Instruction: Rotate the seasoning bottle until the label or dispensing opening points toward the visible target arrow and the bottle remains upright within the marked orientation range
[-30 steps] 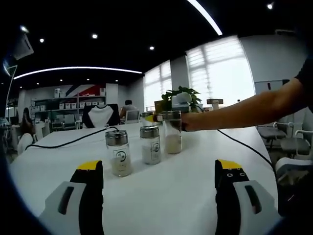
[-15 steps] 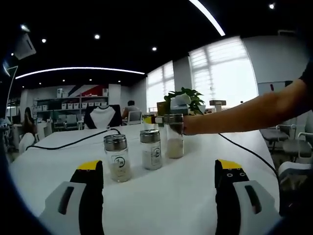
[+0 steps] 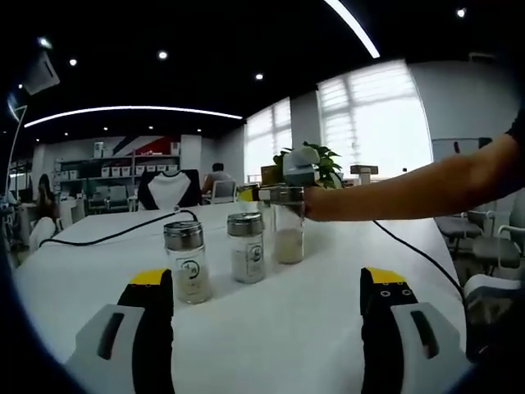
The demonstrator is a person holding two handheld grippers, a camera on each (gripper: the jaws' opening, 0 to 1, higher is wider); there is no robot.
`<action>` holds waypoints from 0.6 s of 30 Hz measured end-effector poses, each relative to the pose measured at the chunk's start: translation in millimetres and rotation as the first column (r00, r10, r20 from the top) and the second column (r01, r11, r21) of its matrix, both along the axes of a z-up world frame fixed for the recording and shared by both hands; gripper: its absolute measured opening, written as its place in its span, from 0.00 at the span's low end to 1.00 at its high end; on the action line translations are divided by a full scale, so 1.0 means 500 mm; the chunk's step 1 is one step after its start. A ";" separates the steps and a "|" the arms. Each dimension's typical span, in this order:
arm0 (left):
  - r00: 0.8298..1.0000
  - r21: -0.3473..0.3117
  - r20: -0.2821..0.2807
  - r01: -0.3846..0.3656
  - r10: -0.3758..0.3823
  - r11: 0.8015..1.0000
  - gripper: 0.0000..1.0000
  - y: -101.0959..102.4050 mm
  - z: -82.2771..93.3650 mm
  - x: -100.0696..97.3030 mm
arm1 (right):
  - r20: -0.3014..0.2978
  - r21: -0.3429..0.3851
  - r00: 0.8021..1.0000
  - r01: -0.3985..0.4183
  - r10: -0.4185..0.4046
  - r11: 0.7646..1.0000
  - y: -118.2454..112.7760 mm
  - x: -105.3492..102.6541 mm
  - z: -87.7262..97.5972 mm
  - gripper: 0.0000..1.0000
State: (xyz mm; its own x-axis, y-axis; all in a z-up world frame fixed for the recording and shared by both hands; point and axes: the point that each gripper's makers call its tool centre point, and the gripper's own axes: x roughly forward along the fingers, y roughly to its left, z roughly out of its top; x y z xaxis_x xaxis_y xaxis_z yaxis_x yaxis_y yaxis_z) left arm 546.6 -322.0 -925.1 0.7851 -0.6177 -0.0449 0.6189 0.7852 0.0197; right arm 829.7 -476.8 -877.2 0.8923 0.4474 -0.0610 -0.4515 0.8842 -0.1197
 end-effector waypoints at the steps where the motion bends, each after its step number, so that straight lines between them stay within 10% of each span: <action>1: 1.000 0.000 0.000 0.001 -0.001 1.000 1.00 0.000 0.000 -0.001 | -0.002 0.010 1.000 -0.002 0.002 1.000 -0.001 -0.002 0.002 0.36; 18: 1.000 -0.012 0.006 0.017 -0.017 1.000 1.00 -0.018 0.008 -0.017 | 0.027 0.057 0.998 -0.053 0.052 0.997 -0.024 -0.098 0.033 0.35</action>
State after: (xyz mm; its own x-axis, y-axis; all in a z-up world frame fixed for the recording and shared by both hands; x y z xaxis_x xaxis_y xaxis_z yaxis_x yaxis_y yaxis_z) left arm 537.9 -331.2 -921.0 0.7747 -0.6315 -0.0324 0.6321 0.7747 0.0142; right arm 780.9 -488.6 -860.6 0.8684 0.4957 -0.0111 -0.4948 0.8652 -0.0811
